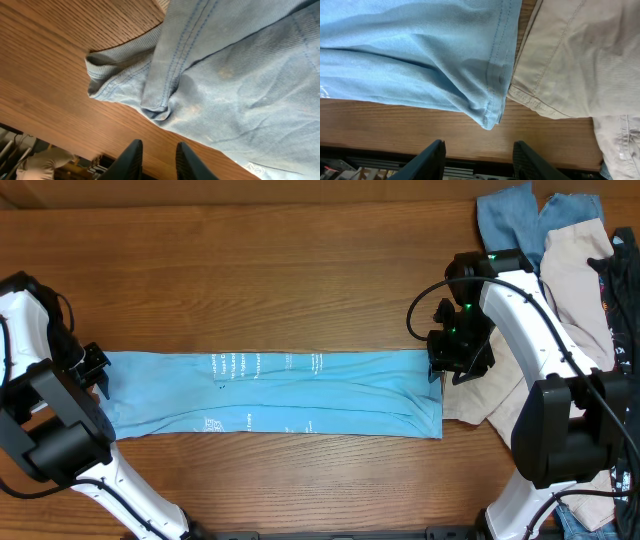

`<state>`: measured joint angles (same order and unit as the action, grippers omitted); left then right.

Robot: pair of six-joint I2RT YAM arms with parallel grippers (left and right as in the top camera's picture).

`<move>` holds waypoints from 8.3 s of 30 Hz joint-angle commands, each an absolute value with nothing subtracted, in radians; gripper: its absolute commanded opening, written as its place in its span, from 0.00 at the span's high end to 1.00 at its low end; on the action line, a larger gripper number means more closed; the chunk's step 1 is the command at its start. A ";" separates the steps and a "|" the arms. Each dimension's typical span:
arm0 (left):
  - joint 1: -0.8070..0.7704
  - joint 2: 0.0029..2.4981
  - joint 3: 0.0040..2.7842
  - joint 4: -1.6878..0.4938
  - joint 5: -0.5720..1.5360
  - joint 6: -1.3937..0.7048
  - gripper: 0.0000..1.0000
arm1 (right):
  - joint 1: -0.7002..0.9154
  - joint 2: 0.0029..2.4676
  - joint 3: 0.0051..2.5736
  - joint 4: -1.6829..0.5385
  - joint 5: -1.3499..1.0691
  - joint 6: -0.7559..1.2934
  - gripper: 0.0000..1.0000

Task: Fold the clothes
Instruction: 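Move the right gripper to the folded strip's right end, then grasp the strip's right end with the right gripper and lift it leftward, then lay the right end onto the strip's middle and open the right gripper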

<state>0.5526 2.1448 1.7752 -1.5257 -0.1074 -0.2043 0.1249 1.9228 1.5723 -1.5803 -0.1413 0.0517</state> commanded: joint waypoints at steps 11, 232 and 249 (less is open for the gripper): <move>0.490 2.099 1.780 -1.524 -0.026 -0.187 0.79 | 0.014 1.921 1.570 -1.553 -0.228 -0.004 0.43; 0.326 2.038 1.787 -1.520 0.001 -0.164 0.77 | 0.698 1.966 1.417 -0.801 0.021 0.289 0.68; 0.326 2.038 1.787 -1.521 0.001 -0.164 0.77 | 0.696 2.014 1.446 -0.525 -0.205 0.216 0.63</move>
<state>0.3229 2.0636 1.7752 -1.5185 -0.0113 -0.1806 0.7002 2.0163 1.4082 -0.5144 -0.1612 0.2451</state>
